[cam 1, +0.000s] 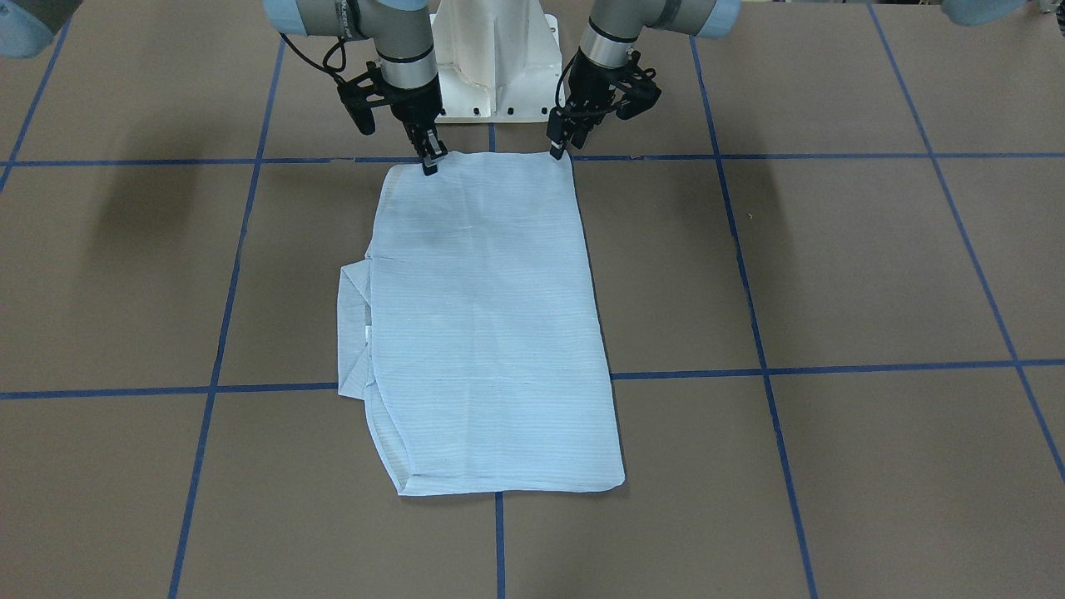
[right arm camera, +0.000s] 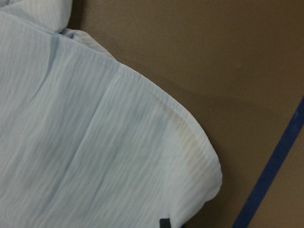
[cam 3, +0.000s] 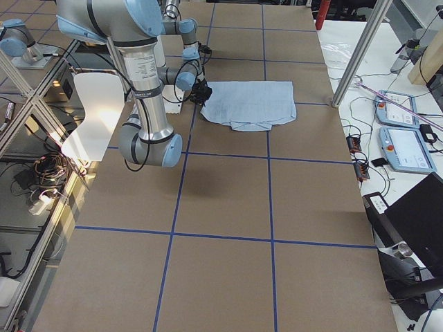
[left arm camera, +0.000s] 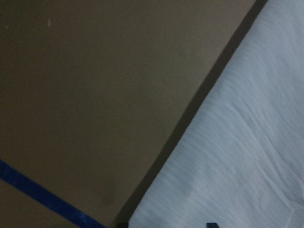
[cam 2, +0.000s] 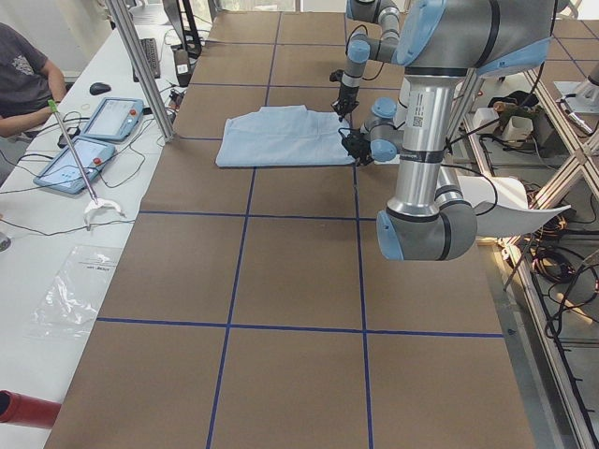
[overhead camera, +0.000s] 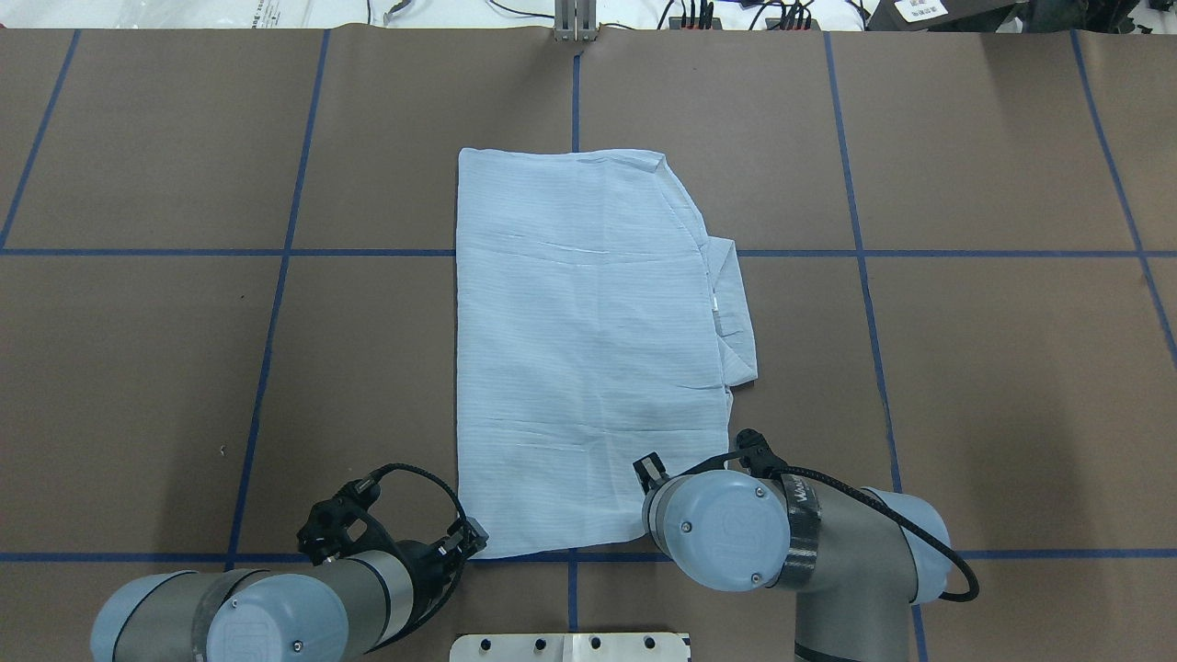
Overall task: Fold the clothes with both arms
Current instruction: 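Grasp both near corners of the folded shirt with both grippers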
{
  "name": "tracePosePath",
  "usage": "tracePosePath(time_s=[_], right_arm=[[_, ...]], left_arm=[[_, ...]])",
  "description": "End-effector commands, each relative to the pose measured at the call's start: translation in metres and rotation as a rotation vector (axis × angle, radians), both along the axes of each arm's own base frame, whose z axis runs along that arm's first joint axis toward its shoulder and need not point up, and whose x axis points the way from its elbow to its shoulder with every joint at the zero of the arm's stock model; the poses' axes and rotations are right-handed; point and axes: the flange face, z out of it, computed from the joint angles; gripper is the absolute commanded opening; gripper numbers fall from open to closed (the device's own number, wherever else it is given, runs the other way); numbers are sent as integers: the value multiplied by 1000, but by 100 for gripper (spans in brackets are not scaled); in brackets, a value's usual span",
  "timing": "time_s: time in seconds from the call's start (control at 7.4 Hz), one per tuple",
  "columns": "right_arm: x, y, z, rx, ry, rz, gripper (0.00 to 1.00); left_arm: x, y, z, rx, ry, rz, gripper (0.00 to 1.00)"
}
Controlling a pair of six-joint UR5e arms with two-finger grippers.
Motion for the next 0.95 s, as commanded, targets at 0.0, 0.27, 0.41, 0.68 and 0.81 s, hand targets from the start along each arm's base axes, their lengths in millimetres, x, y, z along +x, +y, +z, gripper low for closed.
tracePosePath(time_s=[0.0, 0.27, 0.41, 0.68, 0.81], right_arm=[[1, 0, 1, -1, 1, 1, 0], [4, 1, 3, -2, 2, 1, 0], [4, 1, 3, -2, 2, 1, 0], [4, 1, 3, -2, 2, 1, 0], [4, 1, 3, -1, 1, 1, 0]], left_arm=[[9, 6, -6, -6, 5, 7, 59], [4, -3, -11, 6, 14, -3, 57], [3, -8, -11, 8, 13, -11, 57], [4, -10, -8, 8, 7, -14, 55], [4, -11, -7, 10, 5, -16, 54]])
